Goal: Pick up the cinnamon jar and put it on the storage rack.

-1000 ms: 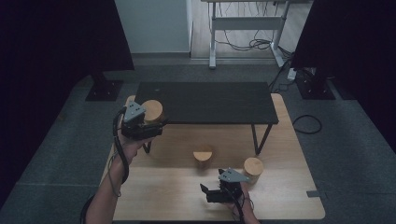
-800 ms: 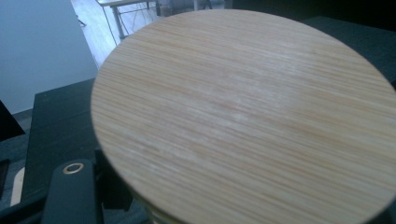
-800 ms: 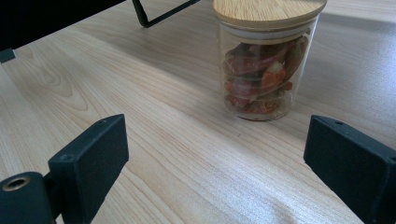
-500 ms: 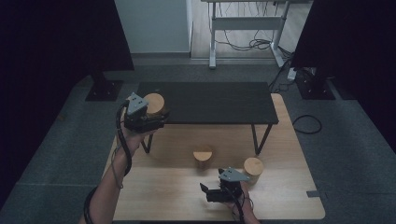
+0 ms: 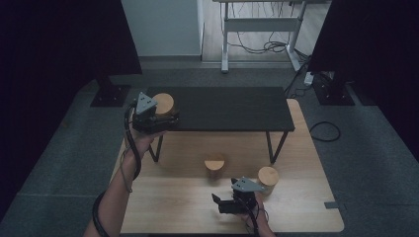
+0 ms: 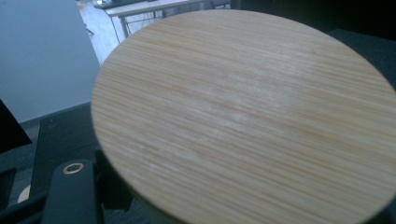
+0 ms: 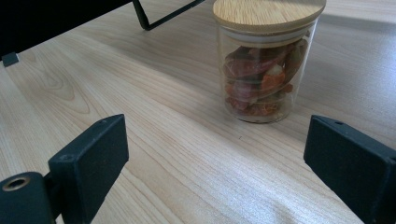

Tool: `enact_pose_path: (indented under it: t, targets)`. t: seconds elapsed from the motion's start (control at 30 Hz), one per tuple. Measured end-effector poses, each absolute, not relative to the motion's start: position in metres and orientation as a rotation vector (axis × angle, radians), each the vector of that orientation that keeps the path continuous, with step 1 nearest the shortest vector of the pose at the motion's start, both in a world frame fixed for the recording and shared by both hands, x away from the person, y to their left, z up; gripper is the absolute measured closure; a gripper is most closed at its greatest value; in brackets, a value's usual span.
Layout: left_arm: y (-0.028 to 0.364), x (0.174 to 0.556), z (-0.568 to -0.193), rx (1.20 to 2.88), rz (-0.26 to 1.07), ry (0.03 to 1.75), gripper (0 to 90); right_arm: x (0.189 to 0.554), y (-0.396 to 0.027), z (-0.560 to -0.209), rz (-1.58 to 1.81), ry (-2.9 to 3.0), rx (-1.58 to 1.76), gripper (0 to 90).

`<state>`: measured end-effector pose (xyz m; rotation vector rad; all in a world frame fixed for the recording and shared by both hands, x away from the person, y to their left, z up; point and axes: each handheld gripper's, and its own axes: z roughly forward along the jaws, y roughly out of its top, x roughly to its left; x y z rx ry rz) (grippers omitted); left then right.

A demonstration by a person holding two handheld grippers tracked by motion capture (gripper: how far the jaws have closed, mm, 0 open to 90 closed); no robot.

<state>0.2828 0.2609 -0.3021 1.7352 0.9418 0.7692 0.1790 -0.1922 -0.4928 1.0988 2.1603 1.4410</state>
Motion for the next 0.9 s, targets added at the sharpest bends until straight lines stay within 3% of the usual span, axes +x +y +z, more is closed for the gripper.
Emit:
enact_pose_path:
  t: [0.9]
  targets:
    - [0.236,0.303,-0.301,1.823,0.854,0.951,25.4,0.178,-0.192,-0.493,1.448,2.166,1.093,6.0]
